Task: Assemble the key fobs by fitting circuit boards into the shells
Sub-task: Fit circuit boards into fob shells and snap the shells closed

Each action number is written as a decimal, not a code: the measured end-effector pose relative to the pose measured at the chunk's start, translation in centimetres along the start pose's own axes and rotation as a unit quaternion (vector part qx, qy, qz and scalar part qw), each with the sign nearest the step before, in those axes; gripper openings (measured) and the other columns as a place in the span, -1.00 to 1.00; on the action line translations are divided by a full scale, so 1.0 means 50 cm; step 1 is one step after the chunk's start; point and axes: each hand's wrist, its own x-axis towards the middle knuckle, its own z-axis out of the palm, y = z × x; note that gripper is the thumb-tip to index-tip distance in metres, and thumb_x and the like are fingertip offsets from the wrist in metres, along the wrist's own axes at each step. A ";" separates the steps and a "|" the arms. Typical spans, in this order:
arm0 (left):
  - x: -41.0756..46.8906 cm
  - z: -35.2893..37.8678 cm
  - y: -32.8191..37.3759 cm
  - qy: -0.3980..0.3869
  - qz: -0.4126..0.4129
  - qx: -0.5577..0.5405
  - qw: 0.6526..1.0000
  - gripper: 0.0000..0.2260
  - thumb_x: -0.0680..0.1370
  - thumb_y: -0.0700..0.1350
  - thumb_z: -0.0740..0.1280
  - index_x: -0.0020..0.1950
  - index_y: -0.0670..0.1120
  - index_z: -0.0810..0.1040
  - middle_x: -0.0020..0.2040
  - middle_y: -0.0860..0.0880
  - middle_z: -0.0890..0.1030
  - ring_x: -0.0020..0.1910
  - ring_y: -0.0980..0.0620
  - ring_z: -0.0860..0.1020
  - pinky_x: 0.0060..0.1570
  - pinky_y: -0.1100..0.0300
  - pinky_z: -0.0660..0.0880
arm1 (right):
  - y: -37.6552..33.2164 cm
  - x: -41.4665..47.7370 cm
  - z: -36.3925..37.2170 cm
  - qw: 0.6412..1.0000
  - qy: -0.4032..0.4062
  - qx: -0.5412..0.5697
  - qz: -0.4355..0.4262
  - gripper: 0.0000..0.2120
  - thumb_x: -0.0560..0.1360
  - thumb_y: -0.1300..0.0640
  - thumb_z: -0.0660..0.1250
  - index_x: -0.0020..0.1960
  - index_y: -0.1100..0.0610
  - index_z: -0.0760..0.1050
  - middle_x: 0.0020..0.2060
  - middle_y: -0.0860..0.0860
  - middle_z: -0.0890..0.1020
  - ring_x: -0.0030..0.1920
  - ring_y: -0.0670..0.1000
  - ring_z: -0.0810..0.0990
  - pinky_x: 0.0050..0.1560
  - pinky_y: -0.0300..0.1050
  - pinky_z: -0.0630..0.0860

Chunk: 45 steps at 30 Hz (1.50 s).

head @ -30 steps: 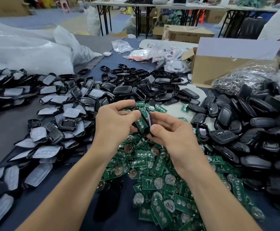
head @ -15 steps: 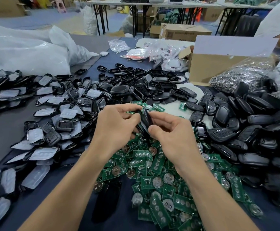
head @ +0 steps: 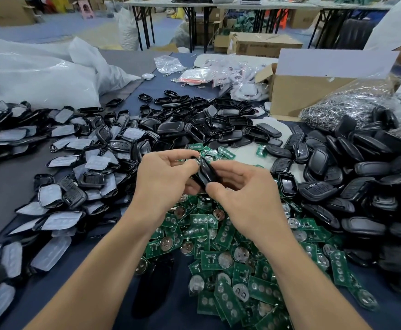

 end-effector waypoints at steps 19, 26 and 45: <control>-0.007 -0.002 0.003 -0.035 -0.014 -0.035 0.999 -0.88 0.49 -0.27 0.50 -0.05 -0.07 0.75 -0.27 -0.15 0.74 -0.41 -0.01 0.69 -0.40 0.24 0.60 | -0.007 -0.015 0.016 0.991 0.033 -0.129 -0.017 -0.57 0.45 0.07 0.48 0.28 -0.22 0.57 -0.13 -0.42 0.67 -0.02 -0.35 0.62 -0.04 -0.57 0.43; -0.006 -0.004 0.010 -0.023 -0.043 -0.056 0.997 -0.95 0.52 -0.23 0.53 -0.12 -0.11 0.73 -0.23 -0.14 0.75 -0.38 -0.03 0.71 -0.38 0.23 0.61 | -0.023 -0.010 0.004 0.997 0.013 -0.072 0.015 -0.54 0.48 0.11 0.50 0.07 -0.47 0.49 -0.18 -0.48 0.64 -0.08 -0.25 0.69 -0.11 -0.36 0.61; -0.005 -0.016 0.015 -0.058 -0.097 -0.036 0.993 -0.69 0.44 -0.36 0.20 -0.20 -0.06 0.68 -0.33 -0.04 0.65 -0.42 0.13 0.51 -0.45 0.26 0.38 | -0.023 0.014 -0.034 0.915 0.023 0.316 0.251 -0.87 0.62 0.32 0.34 0.08 0.24 0.66 -0.13 0.24 0.75 -0.36 0.00 0.60 -0.42 -0.23 0.47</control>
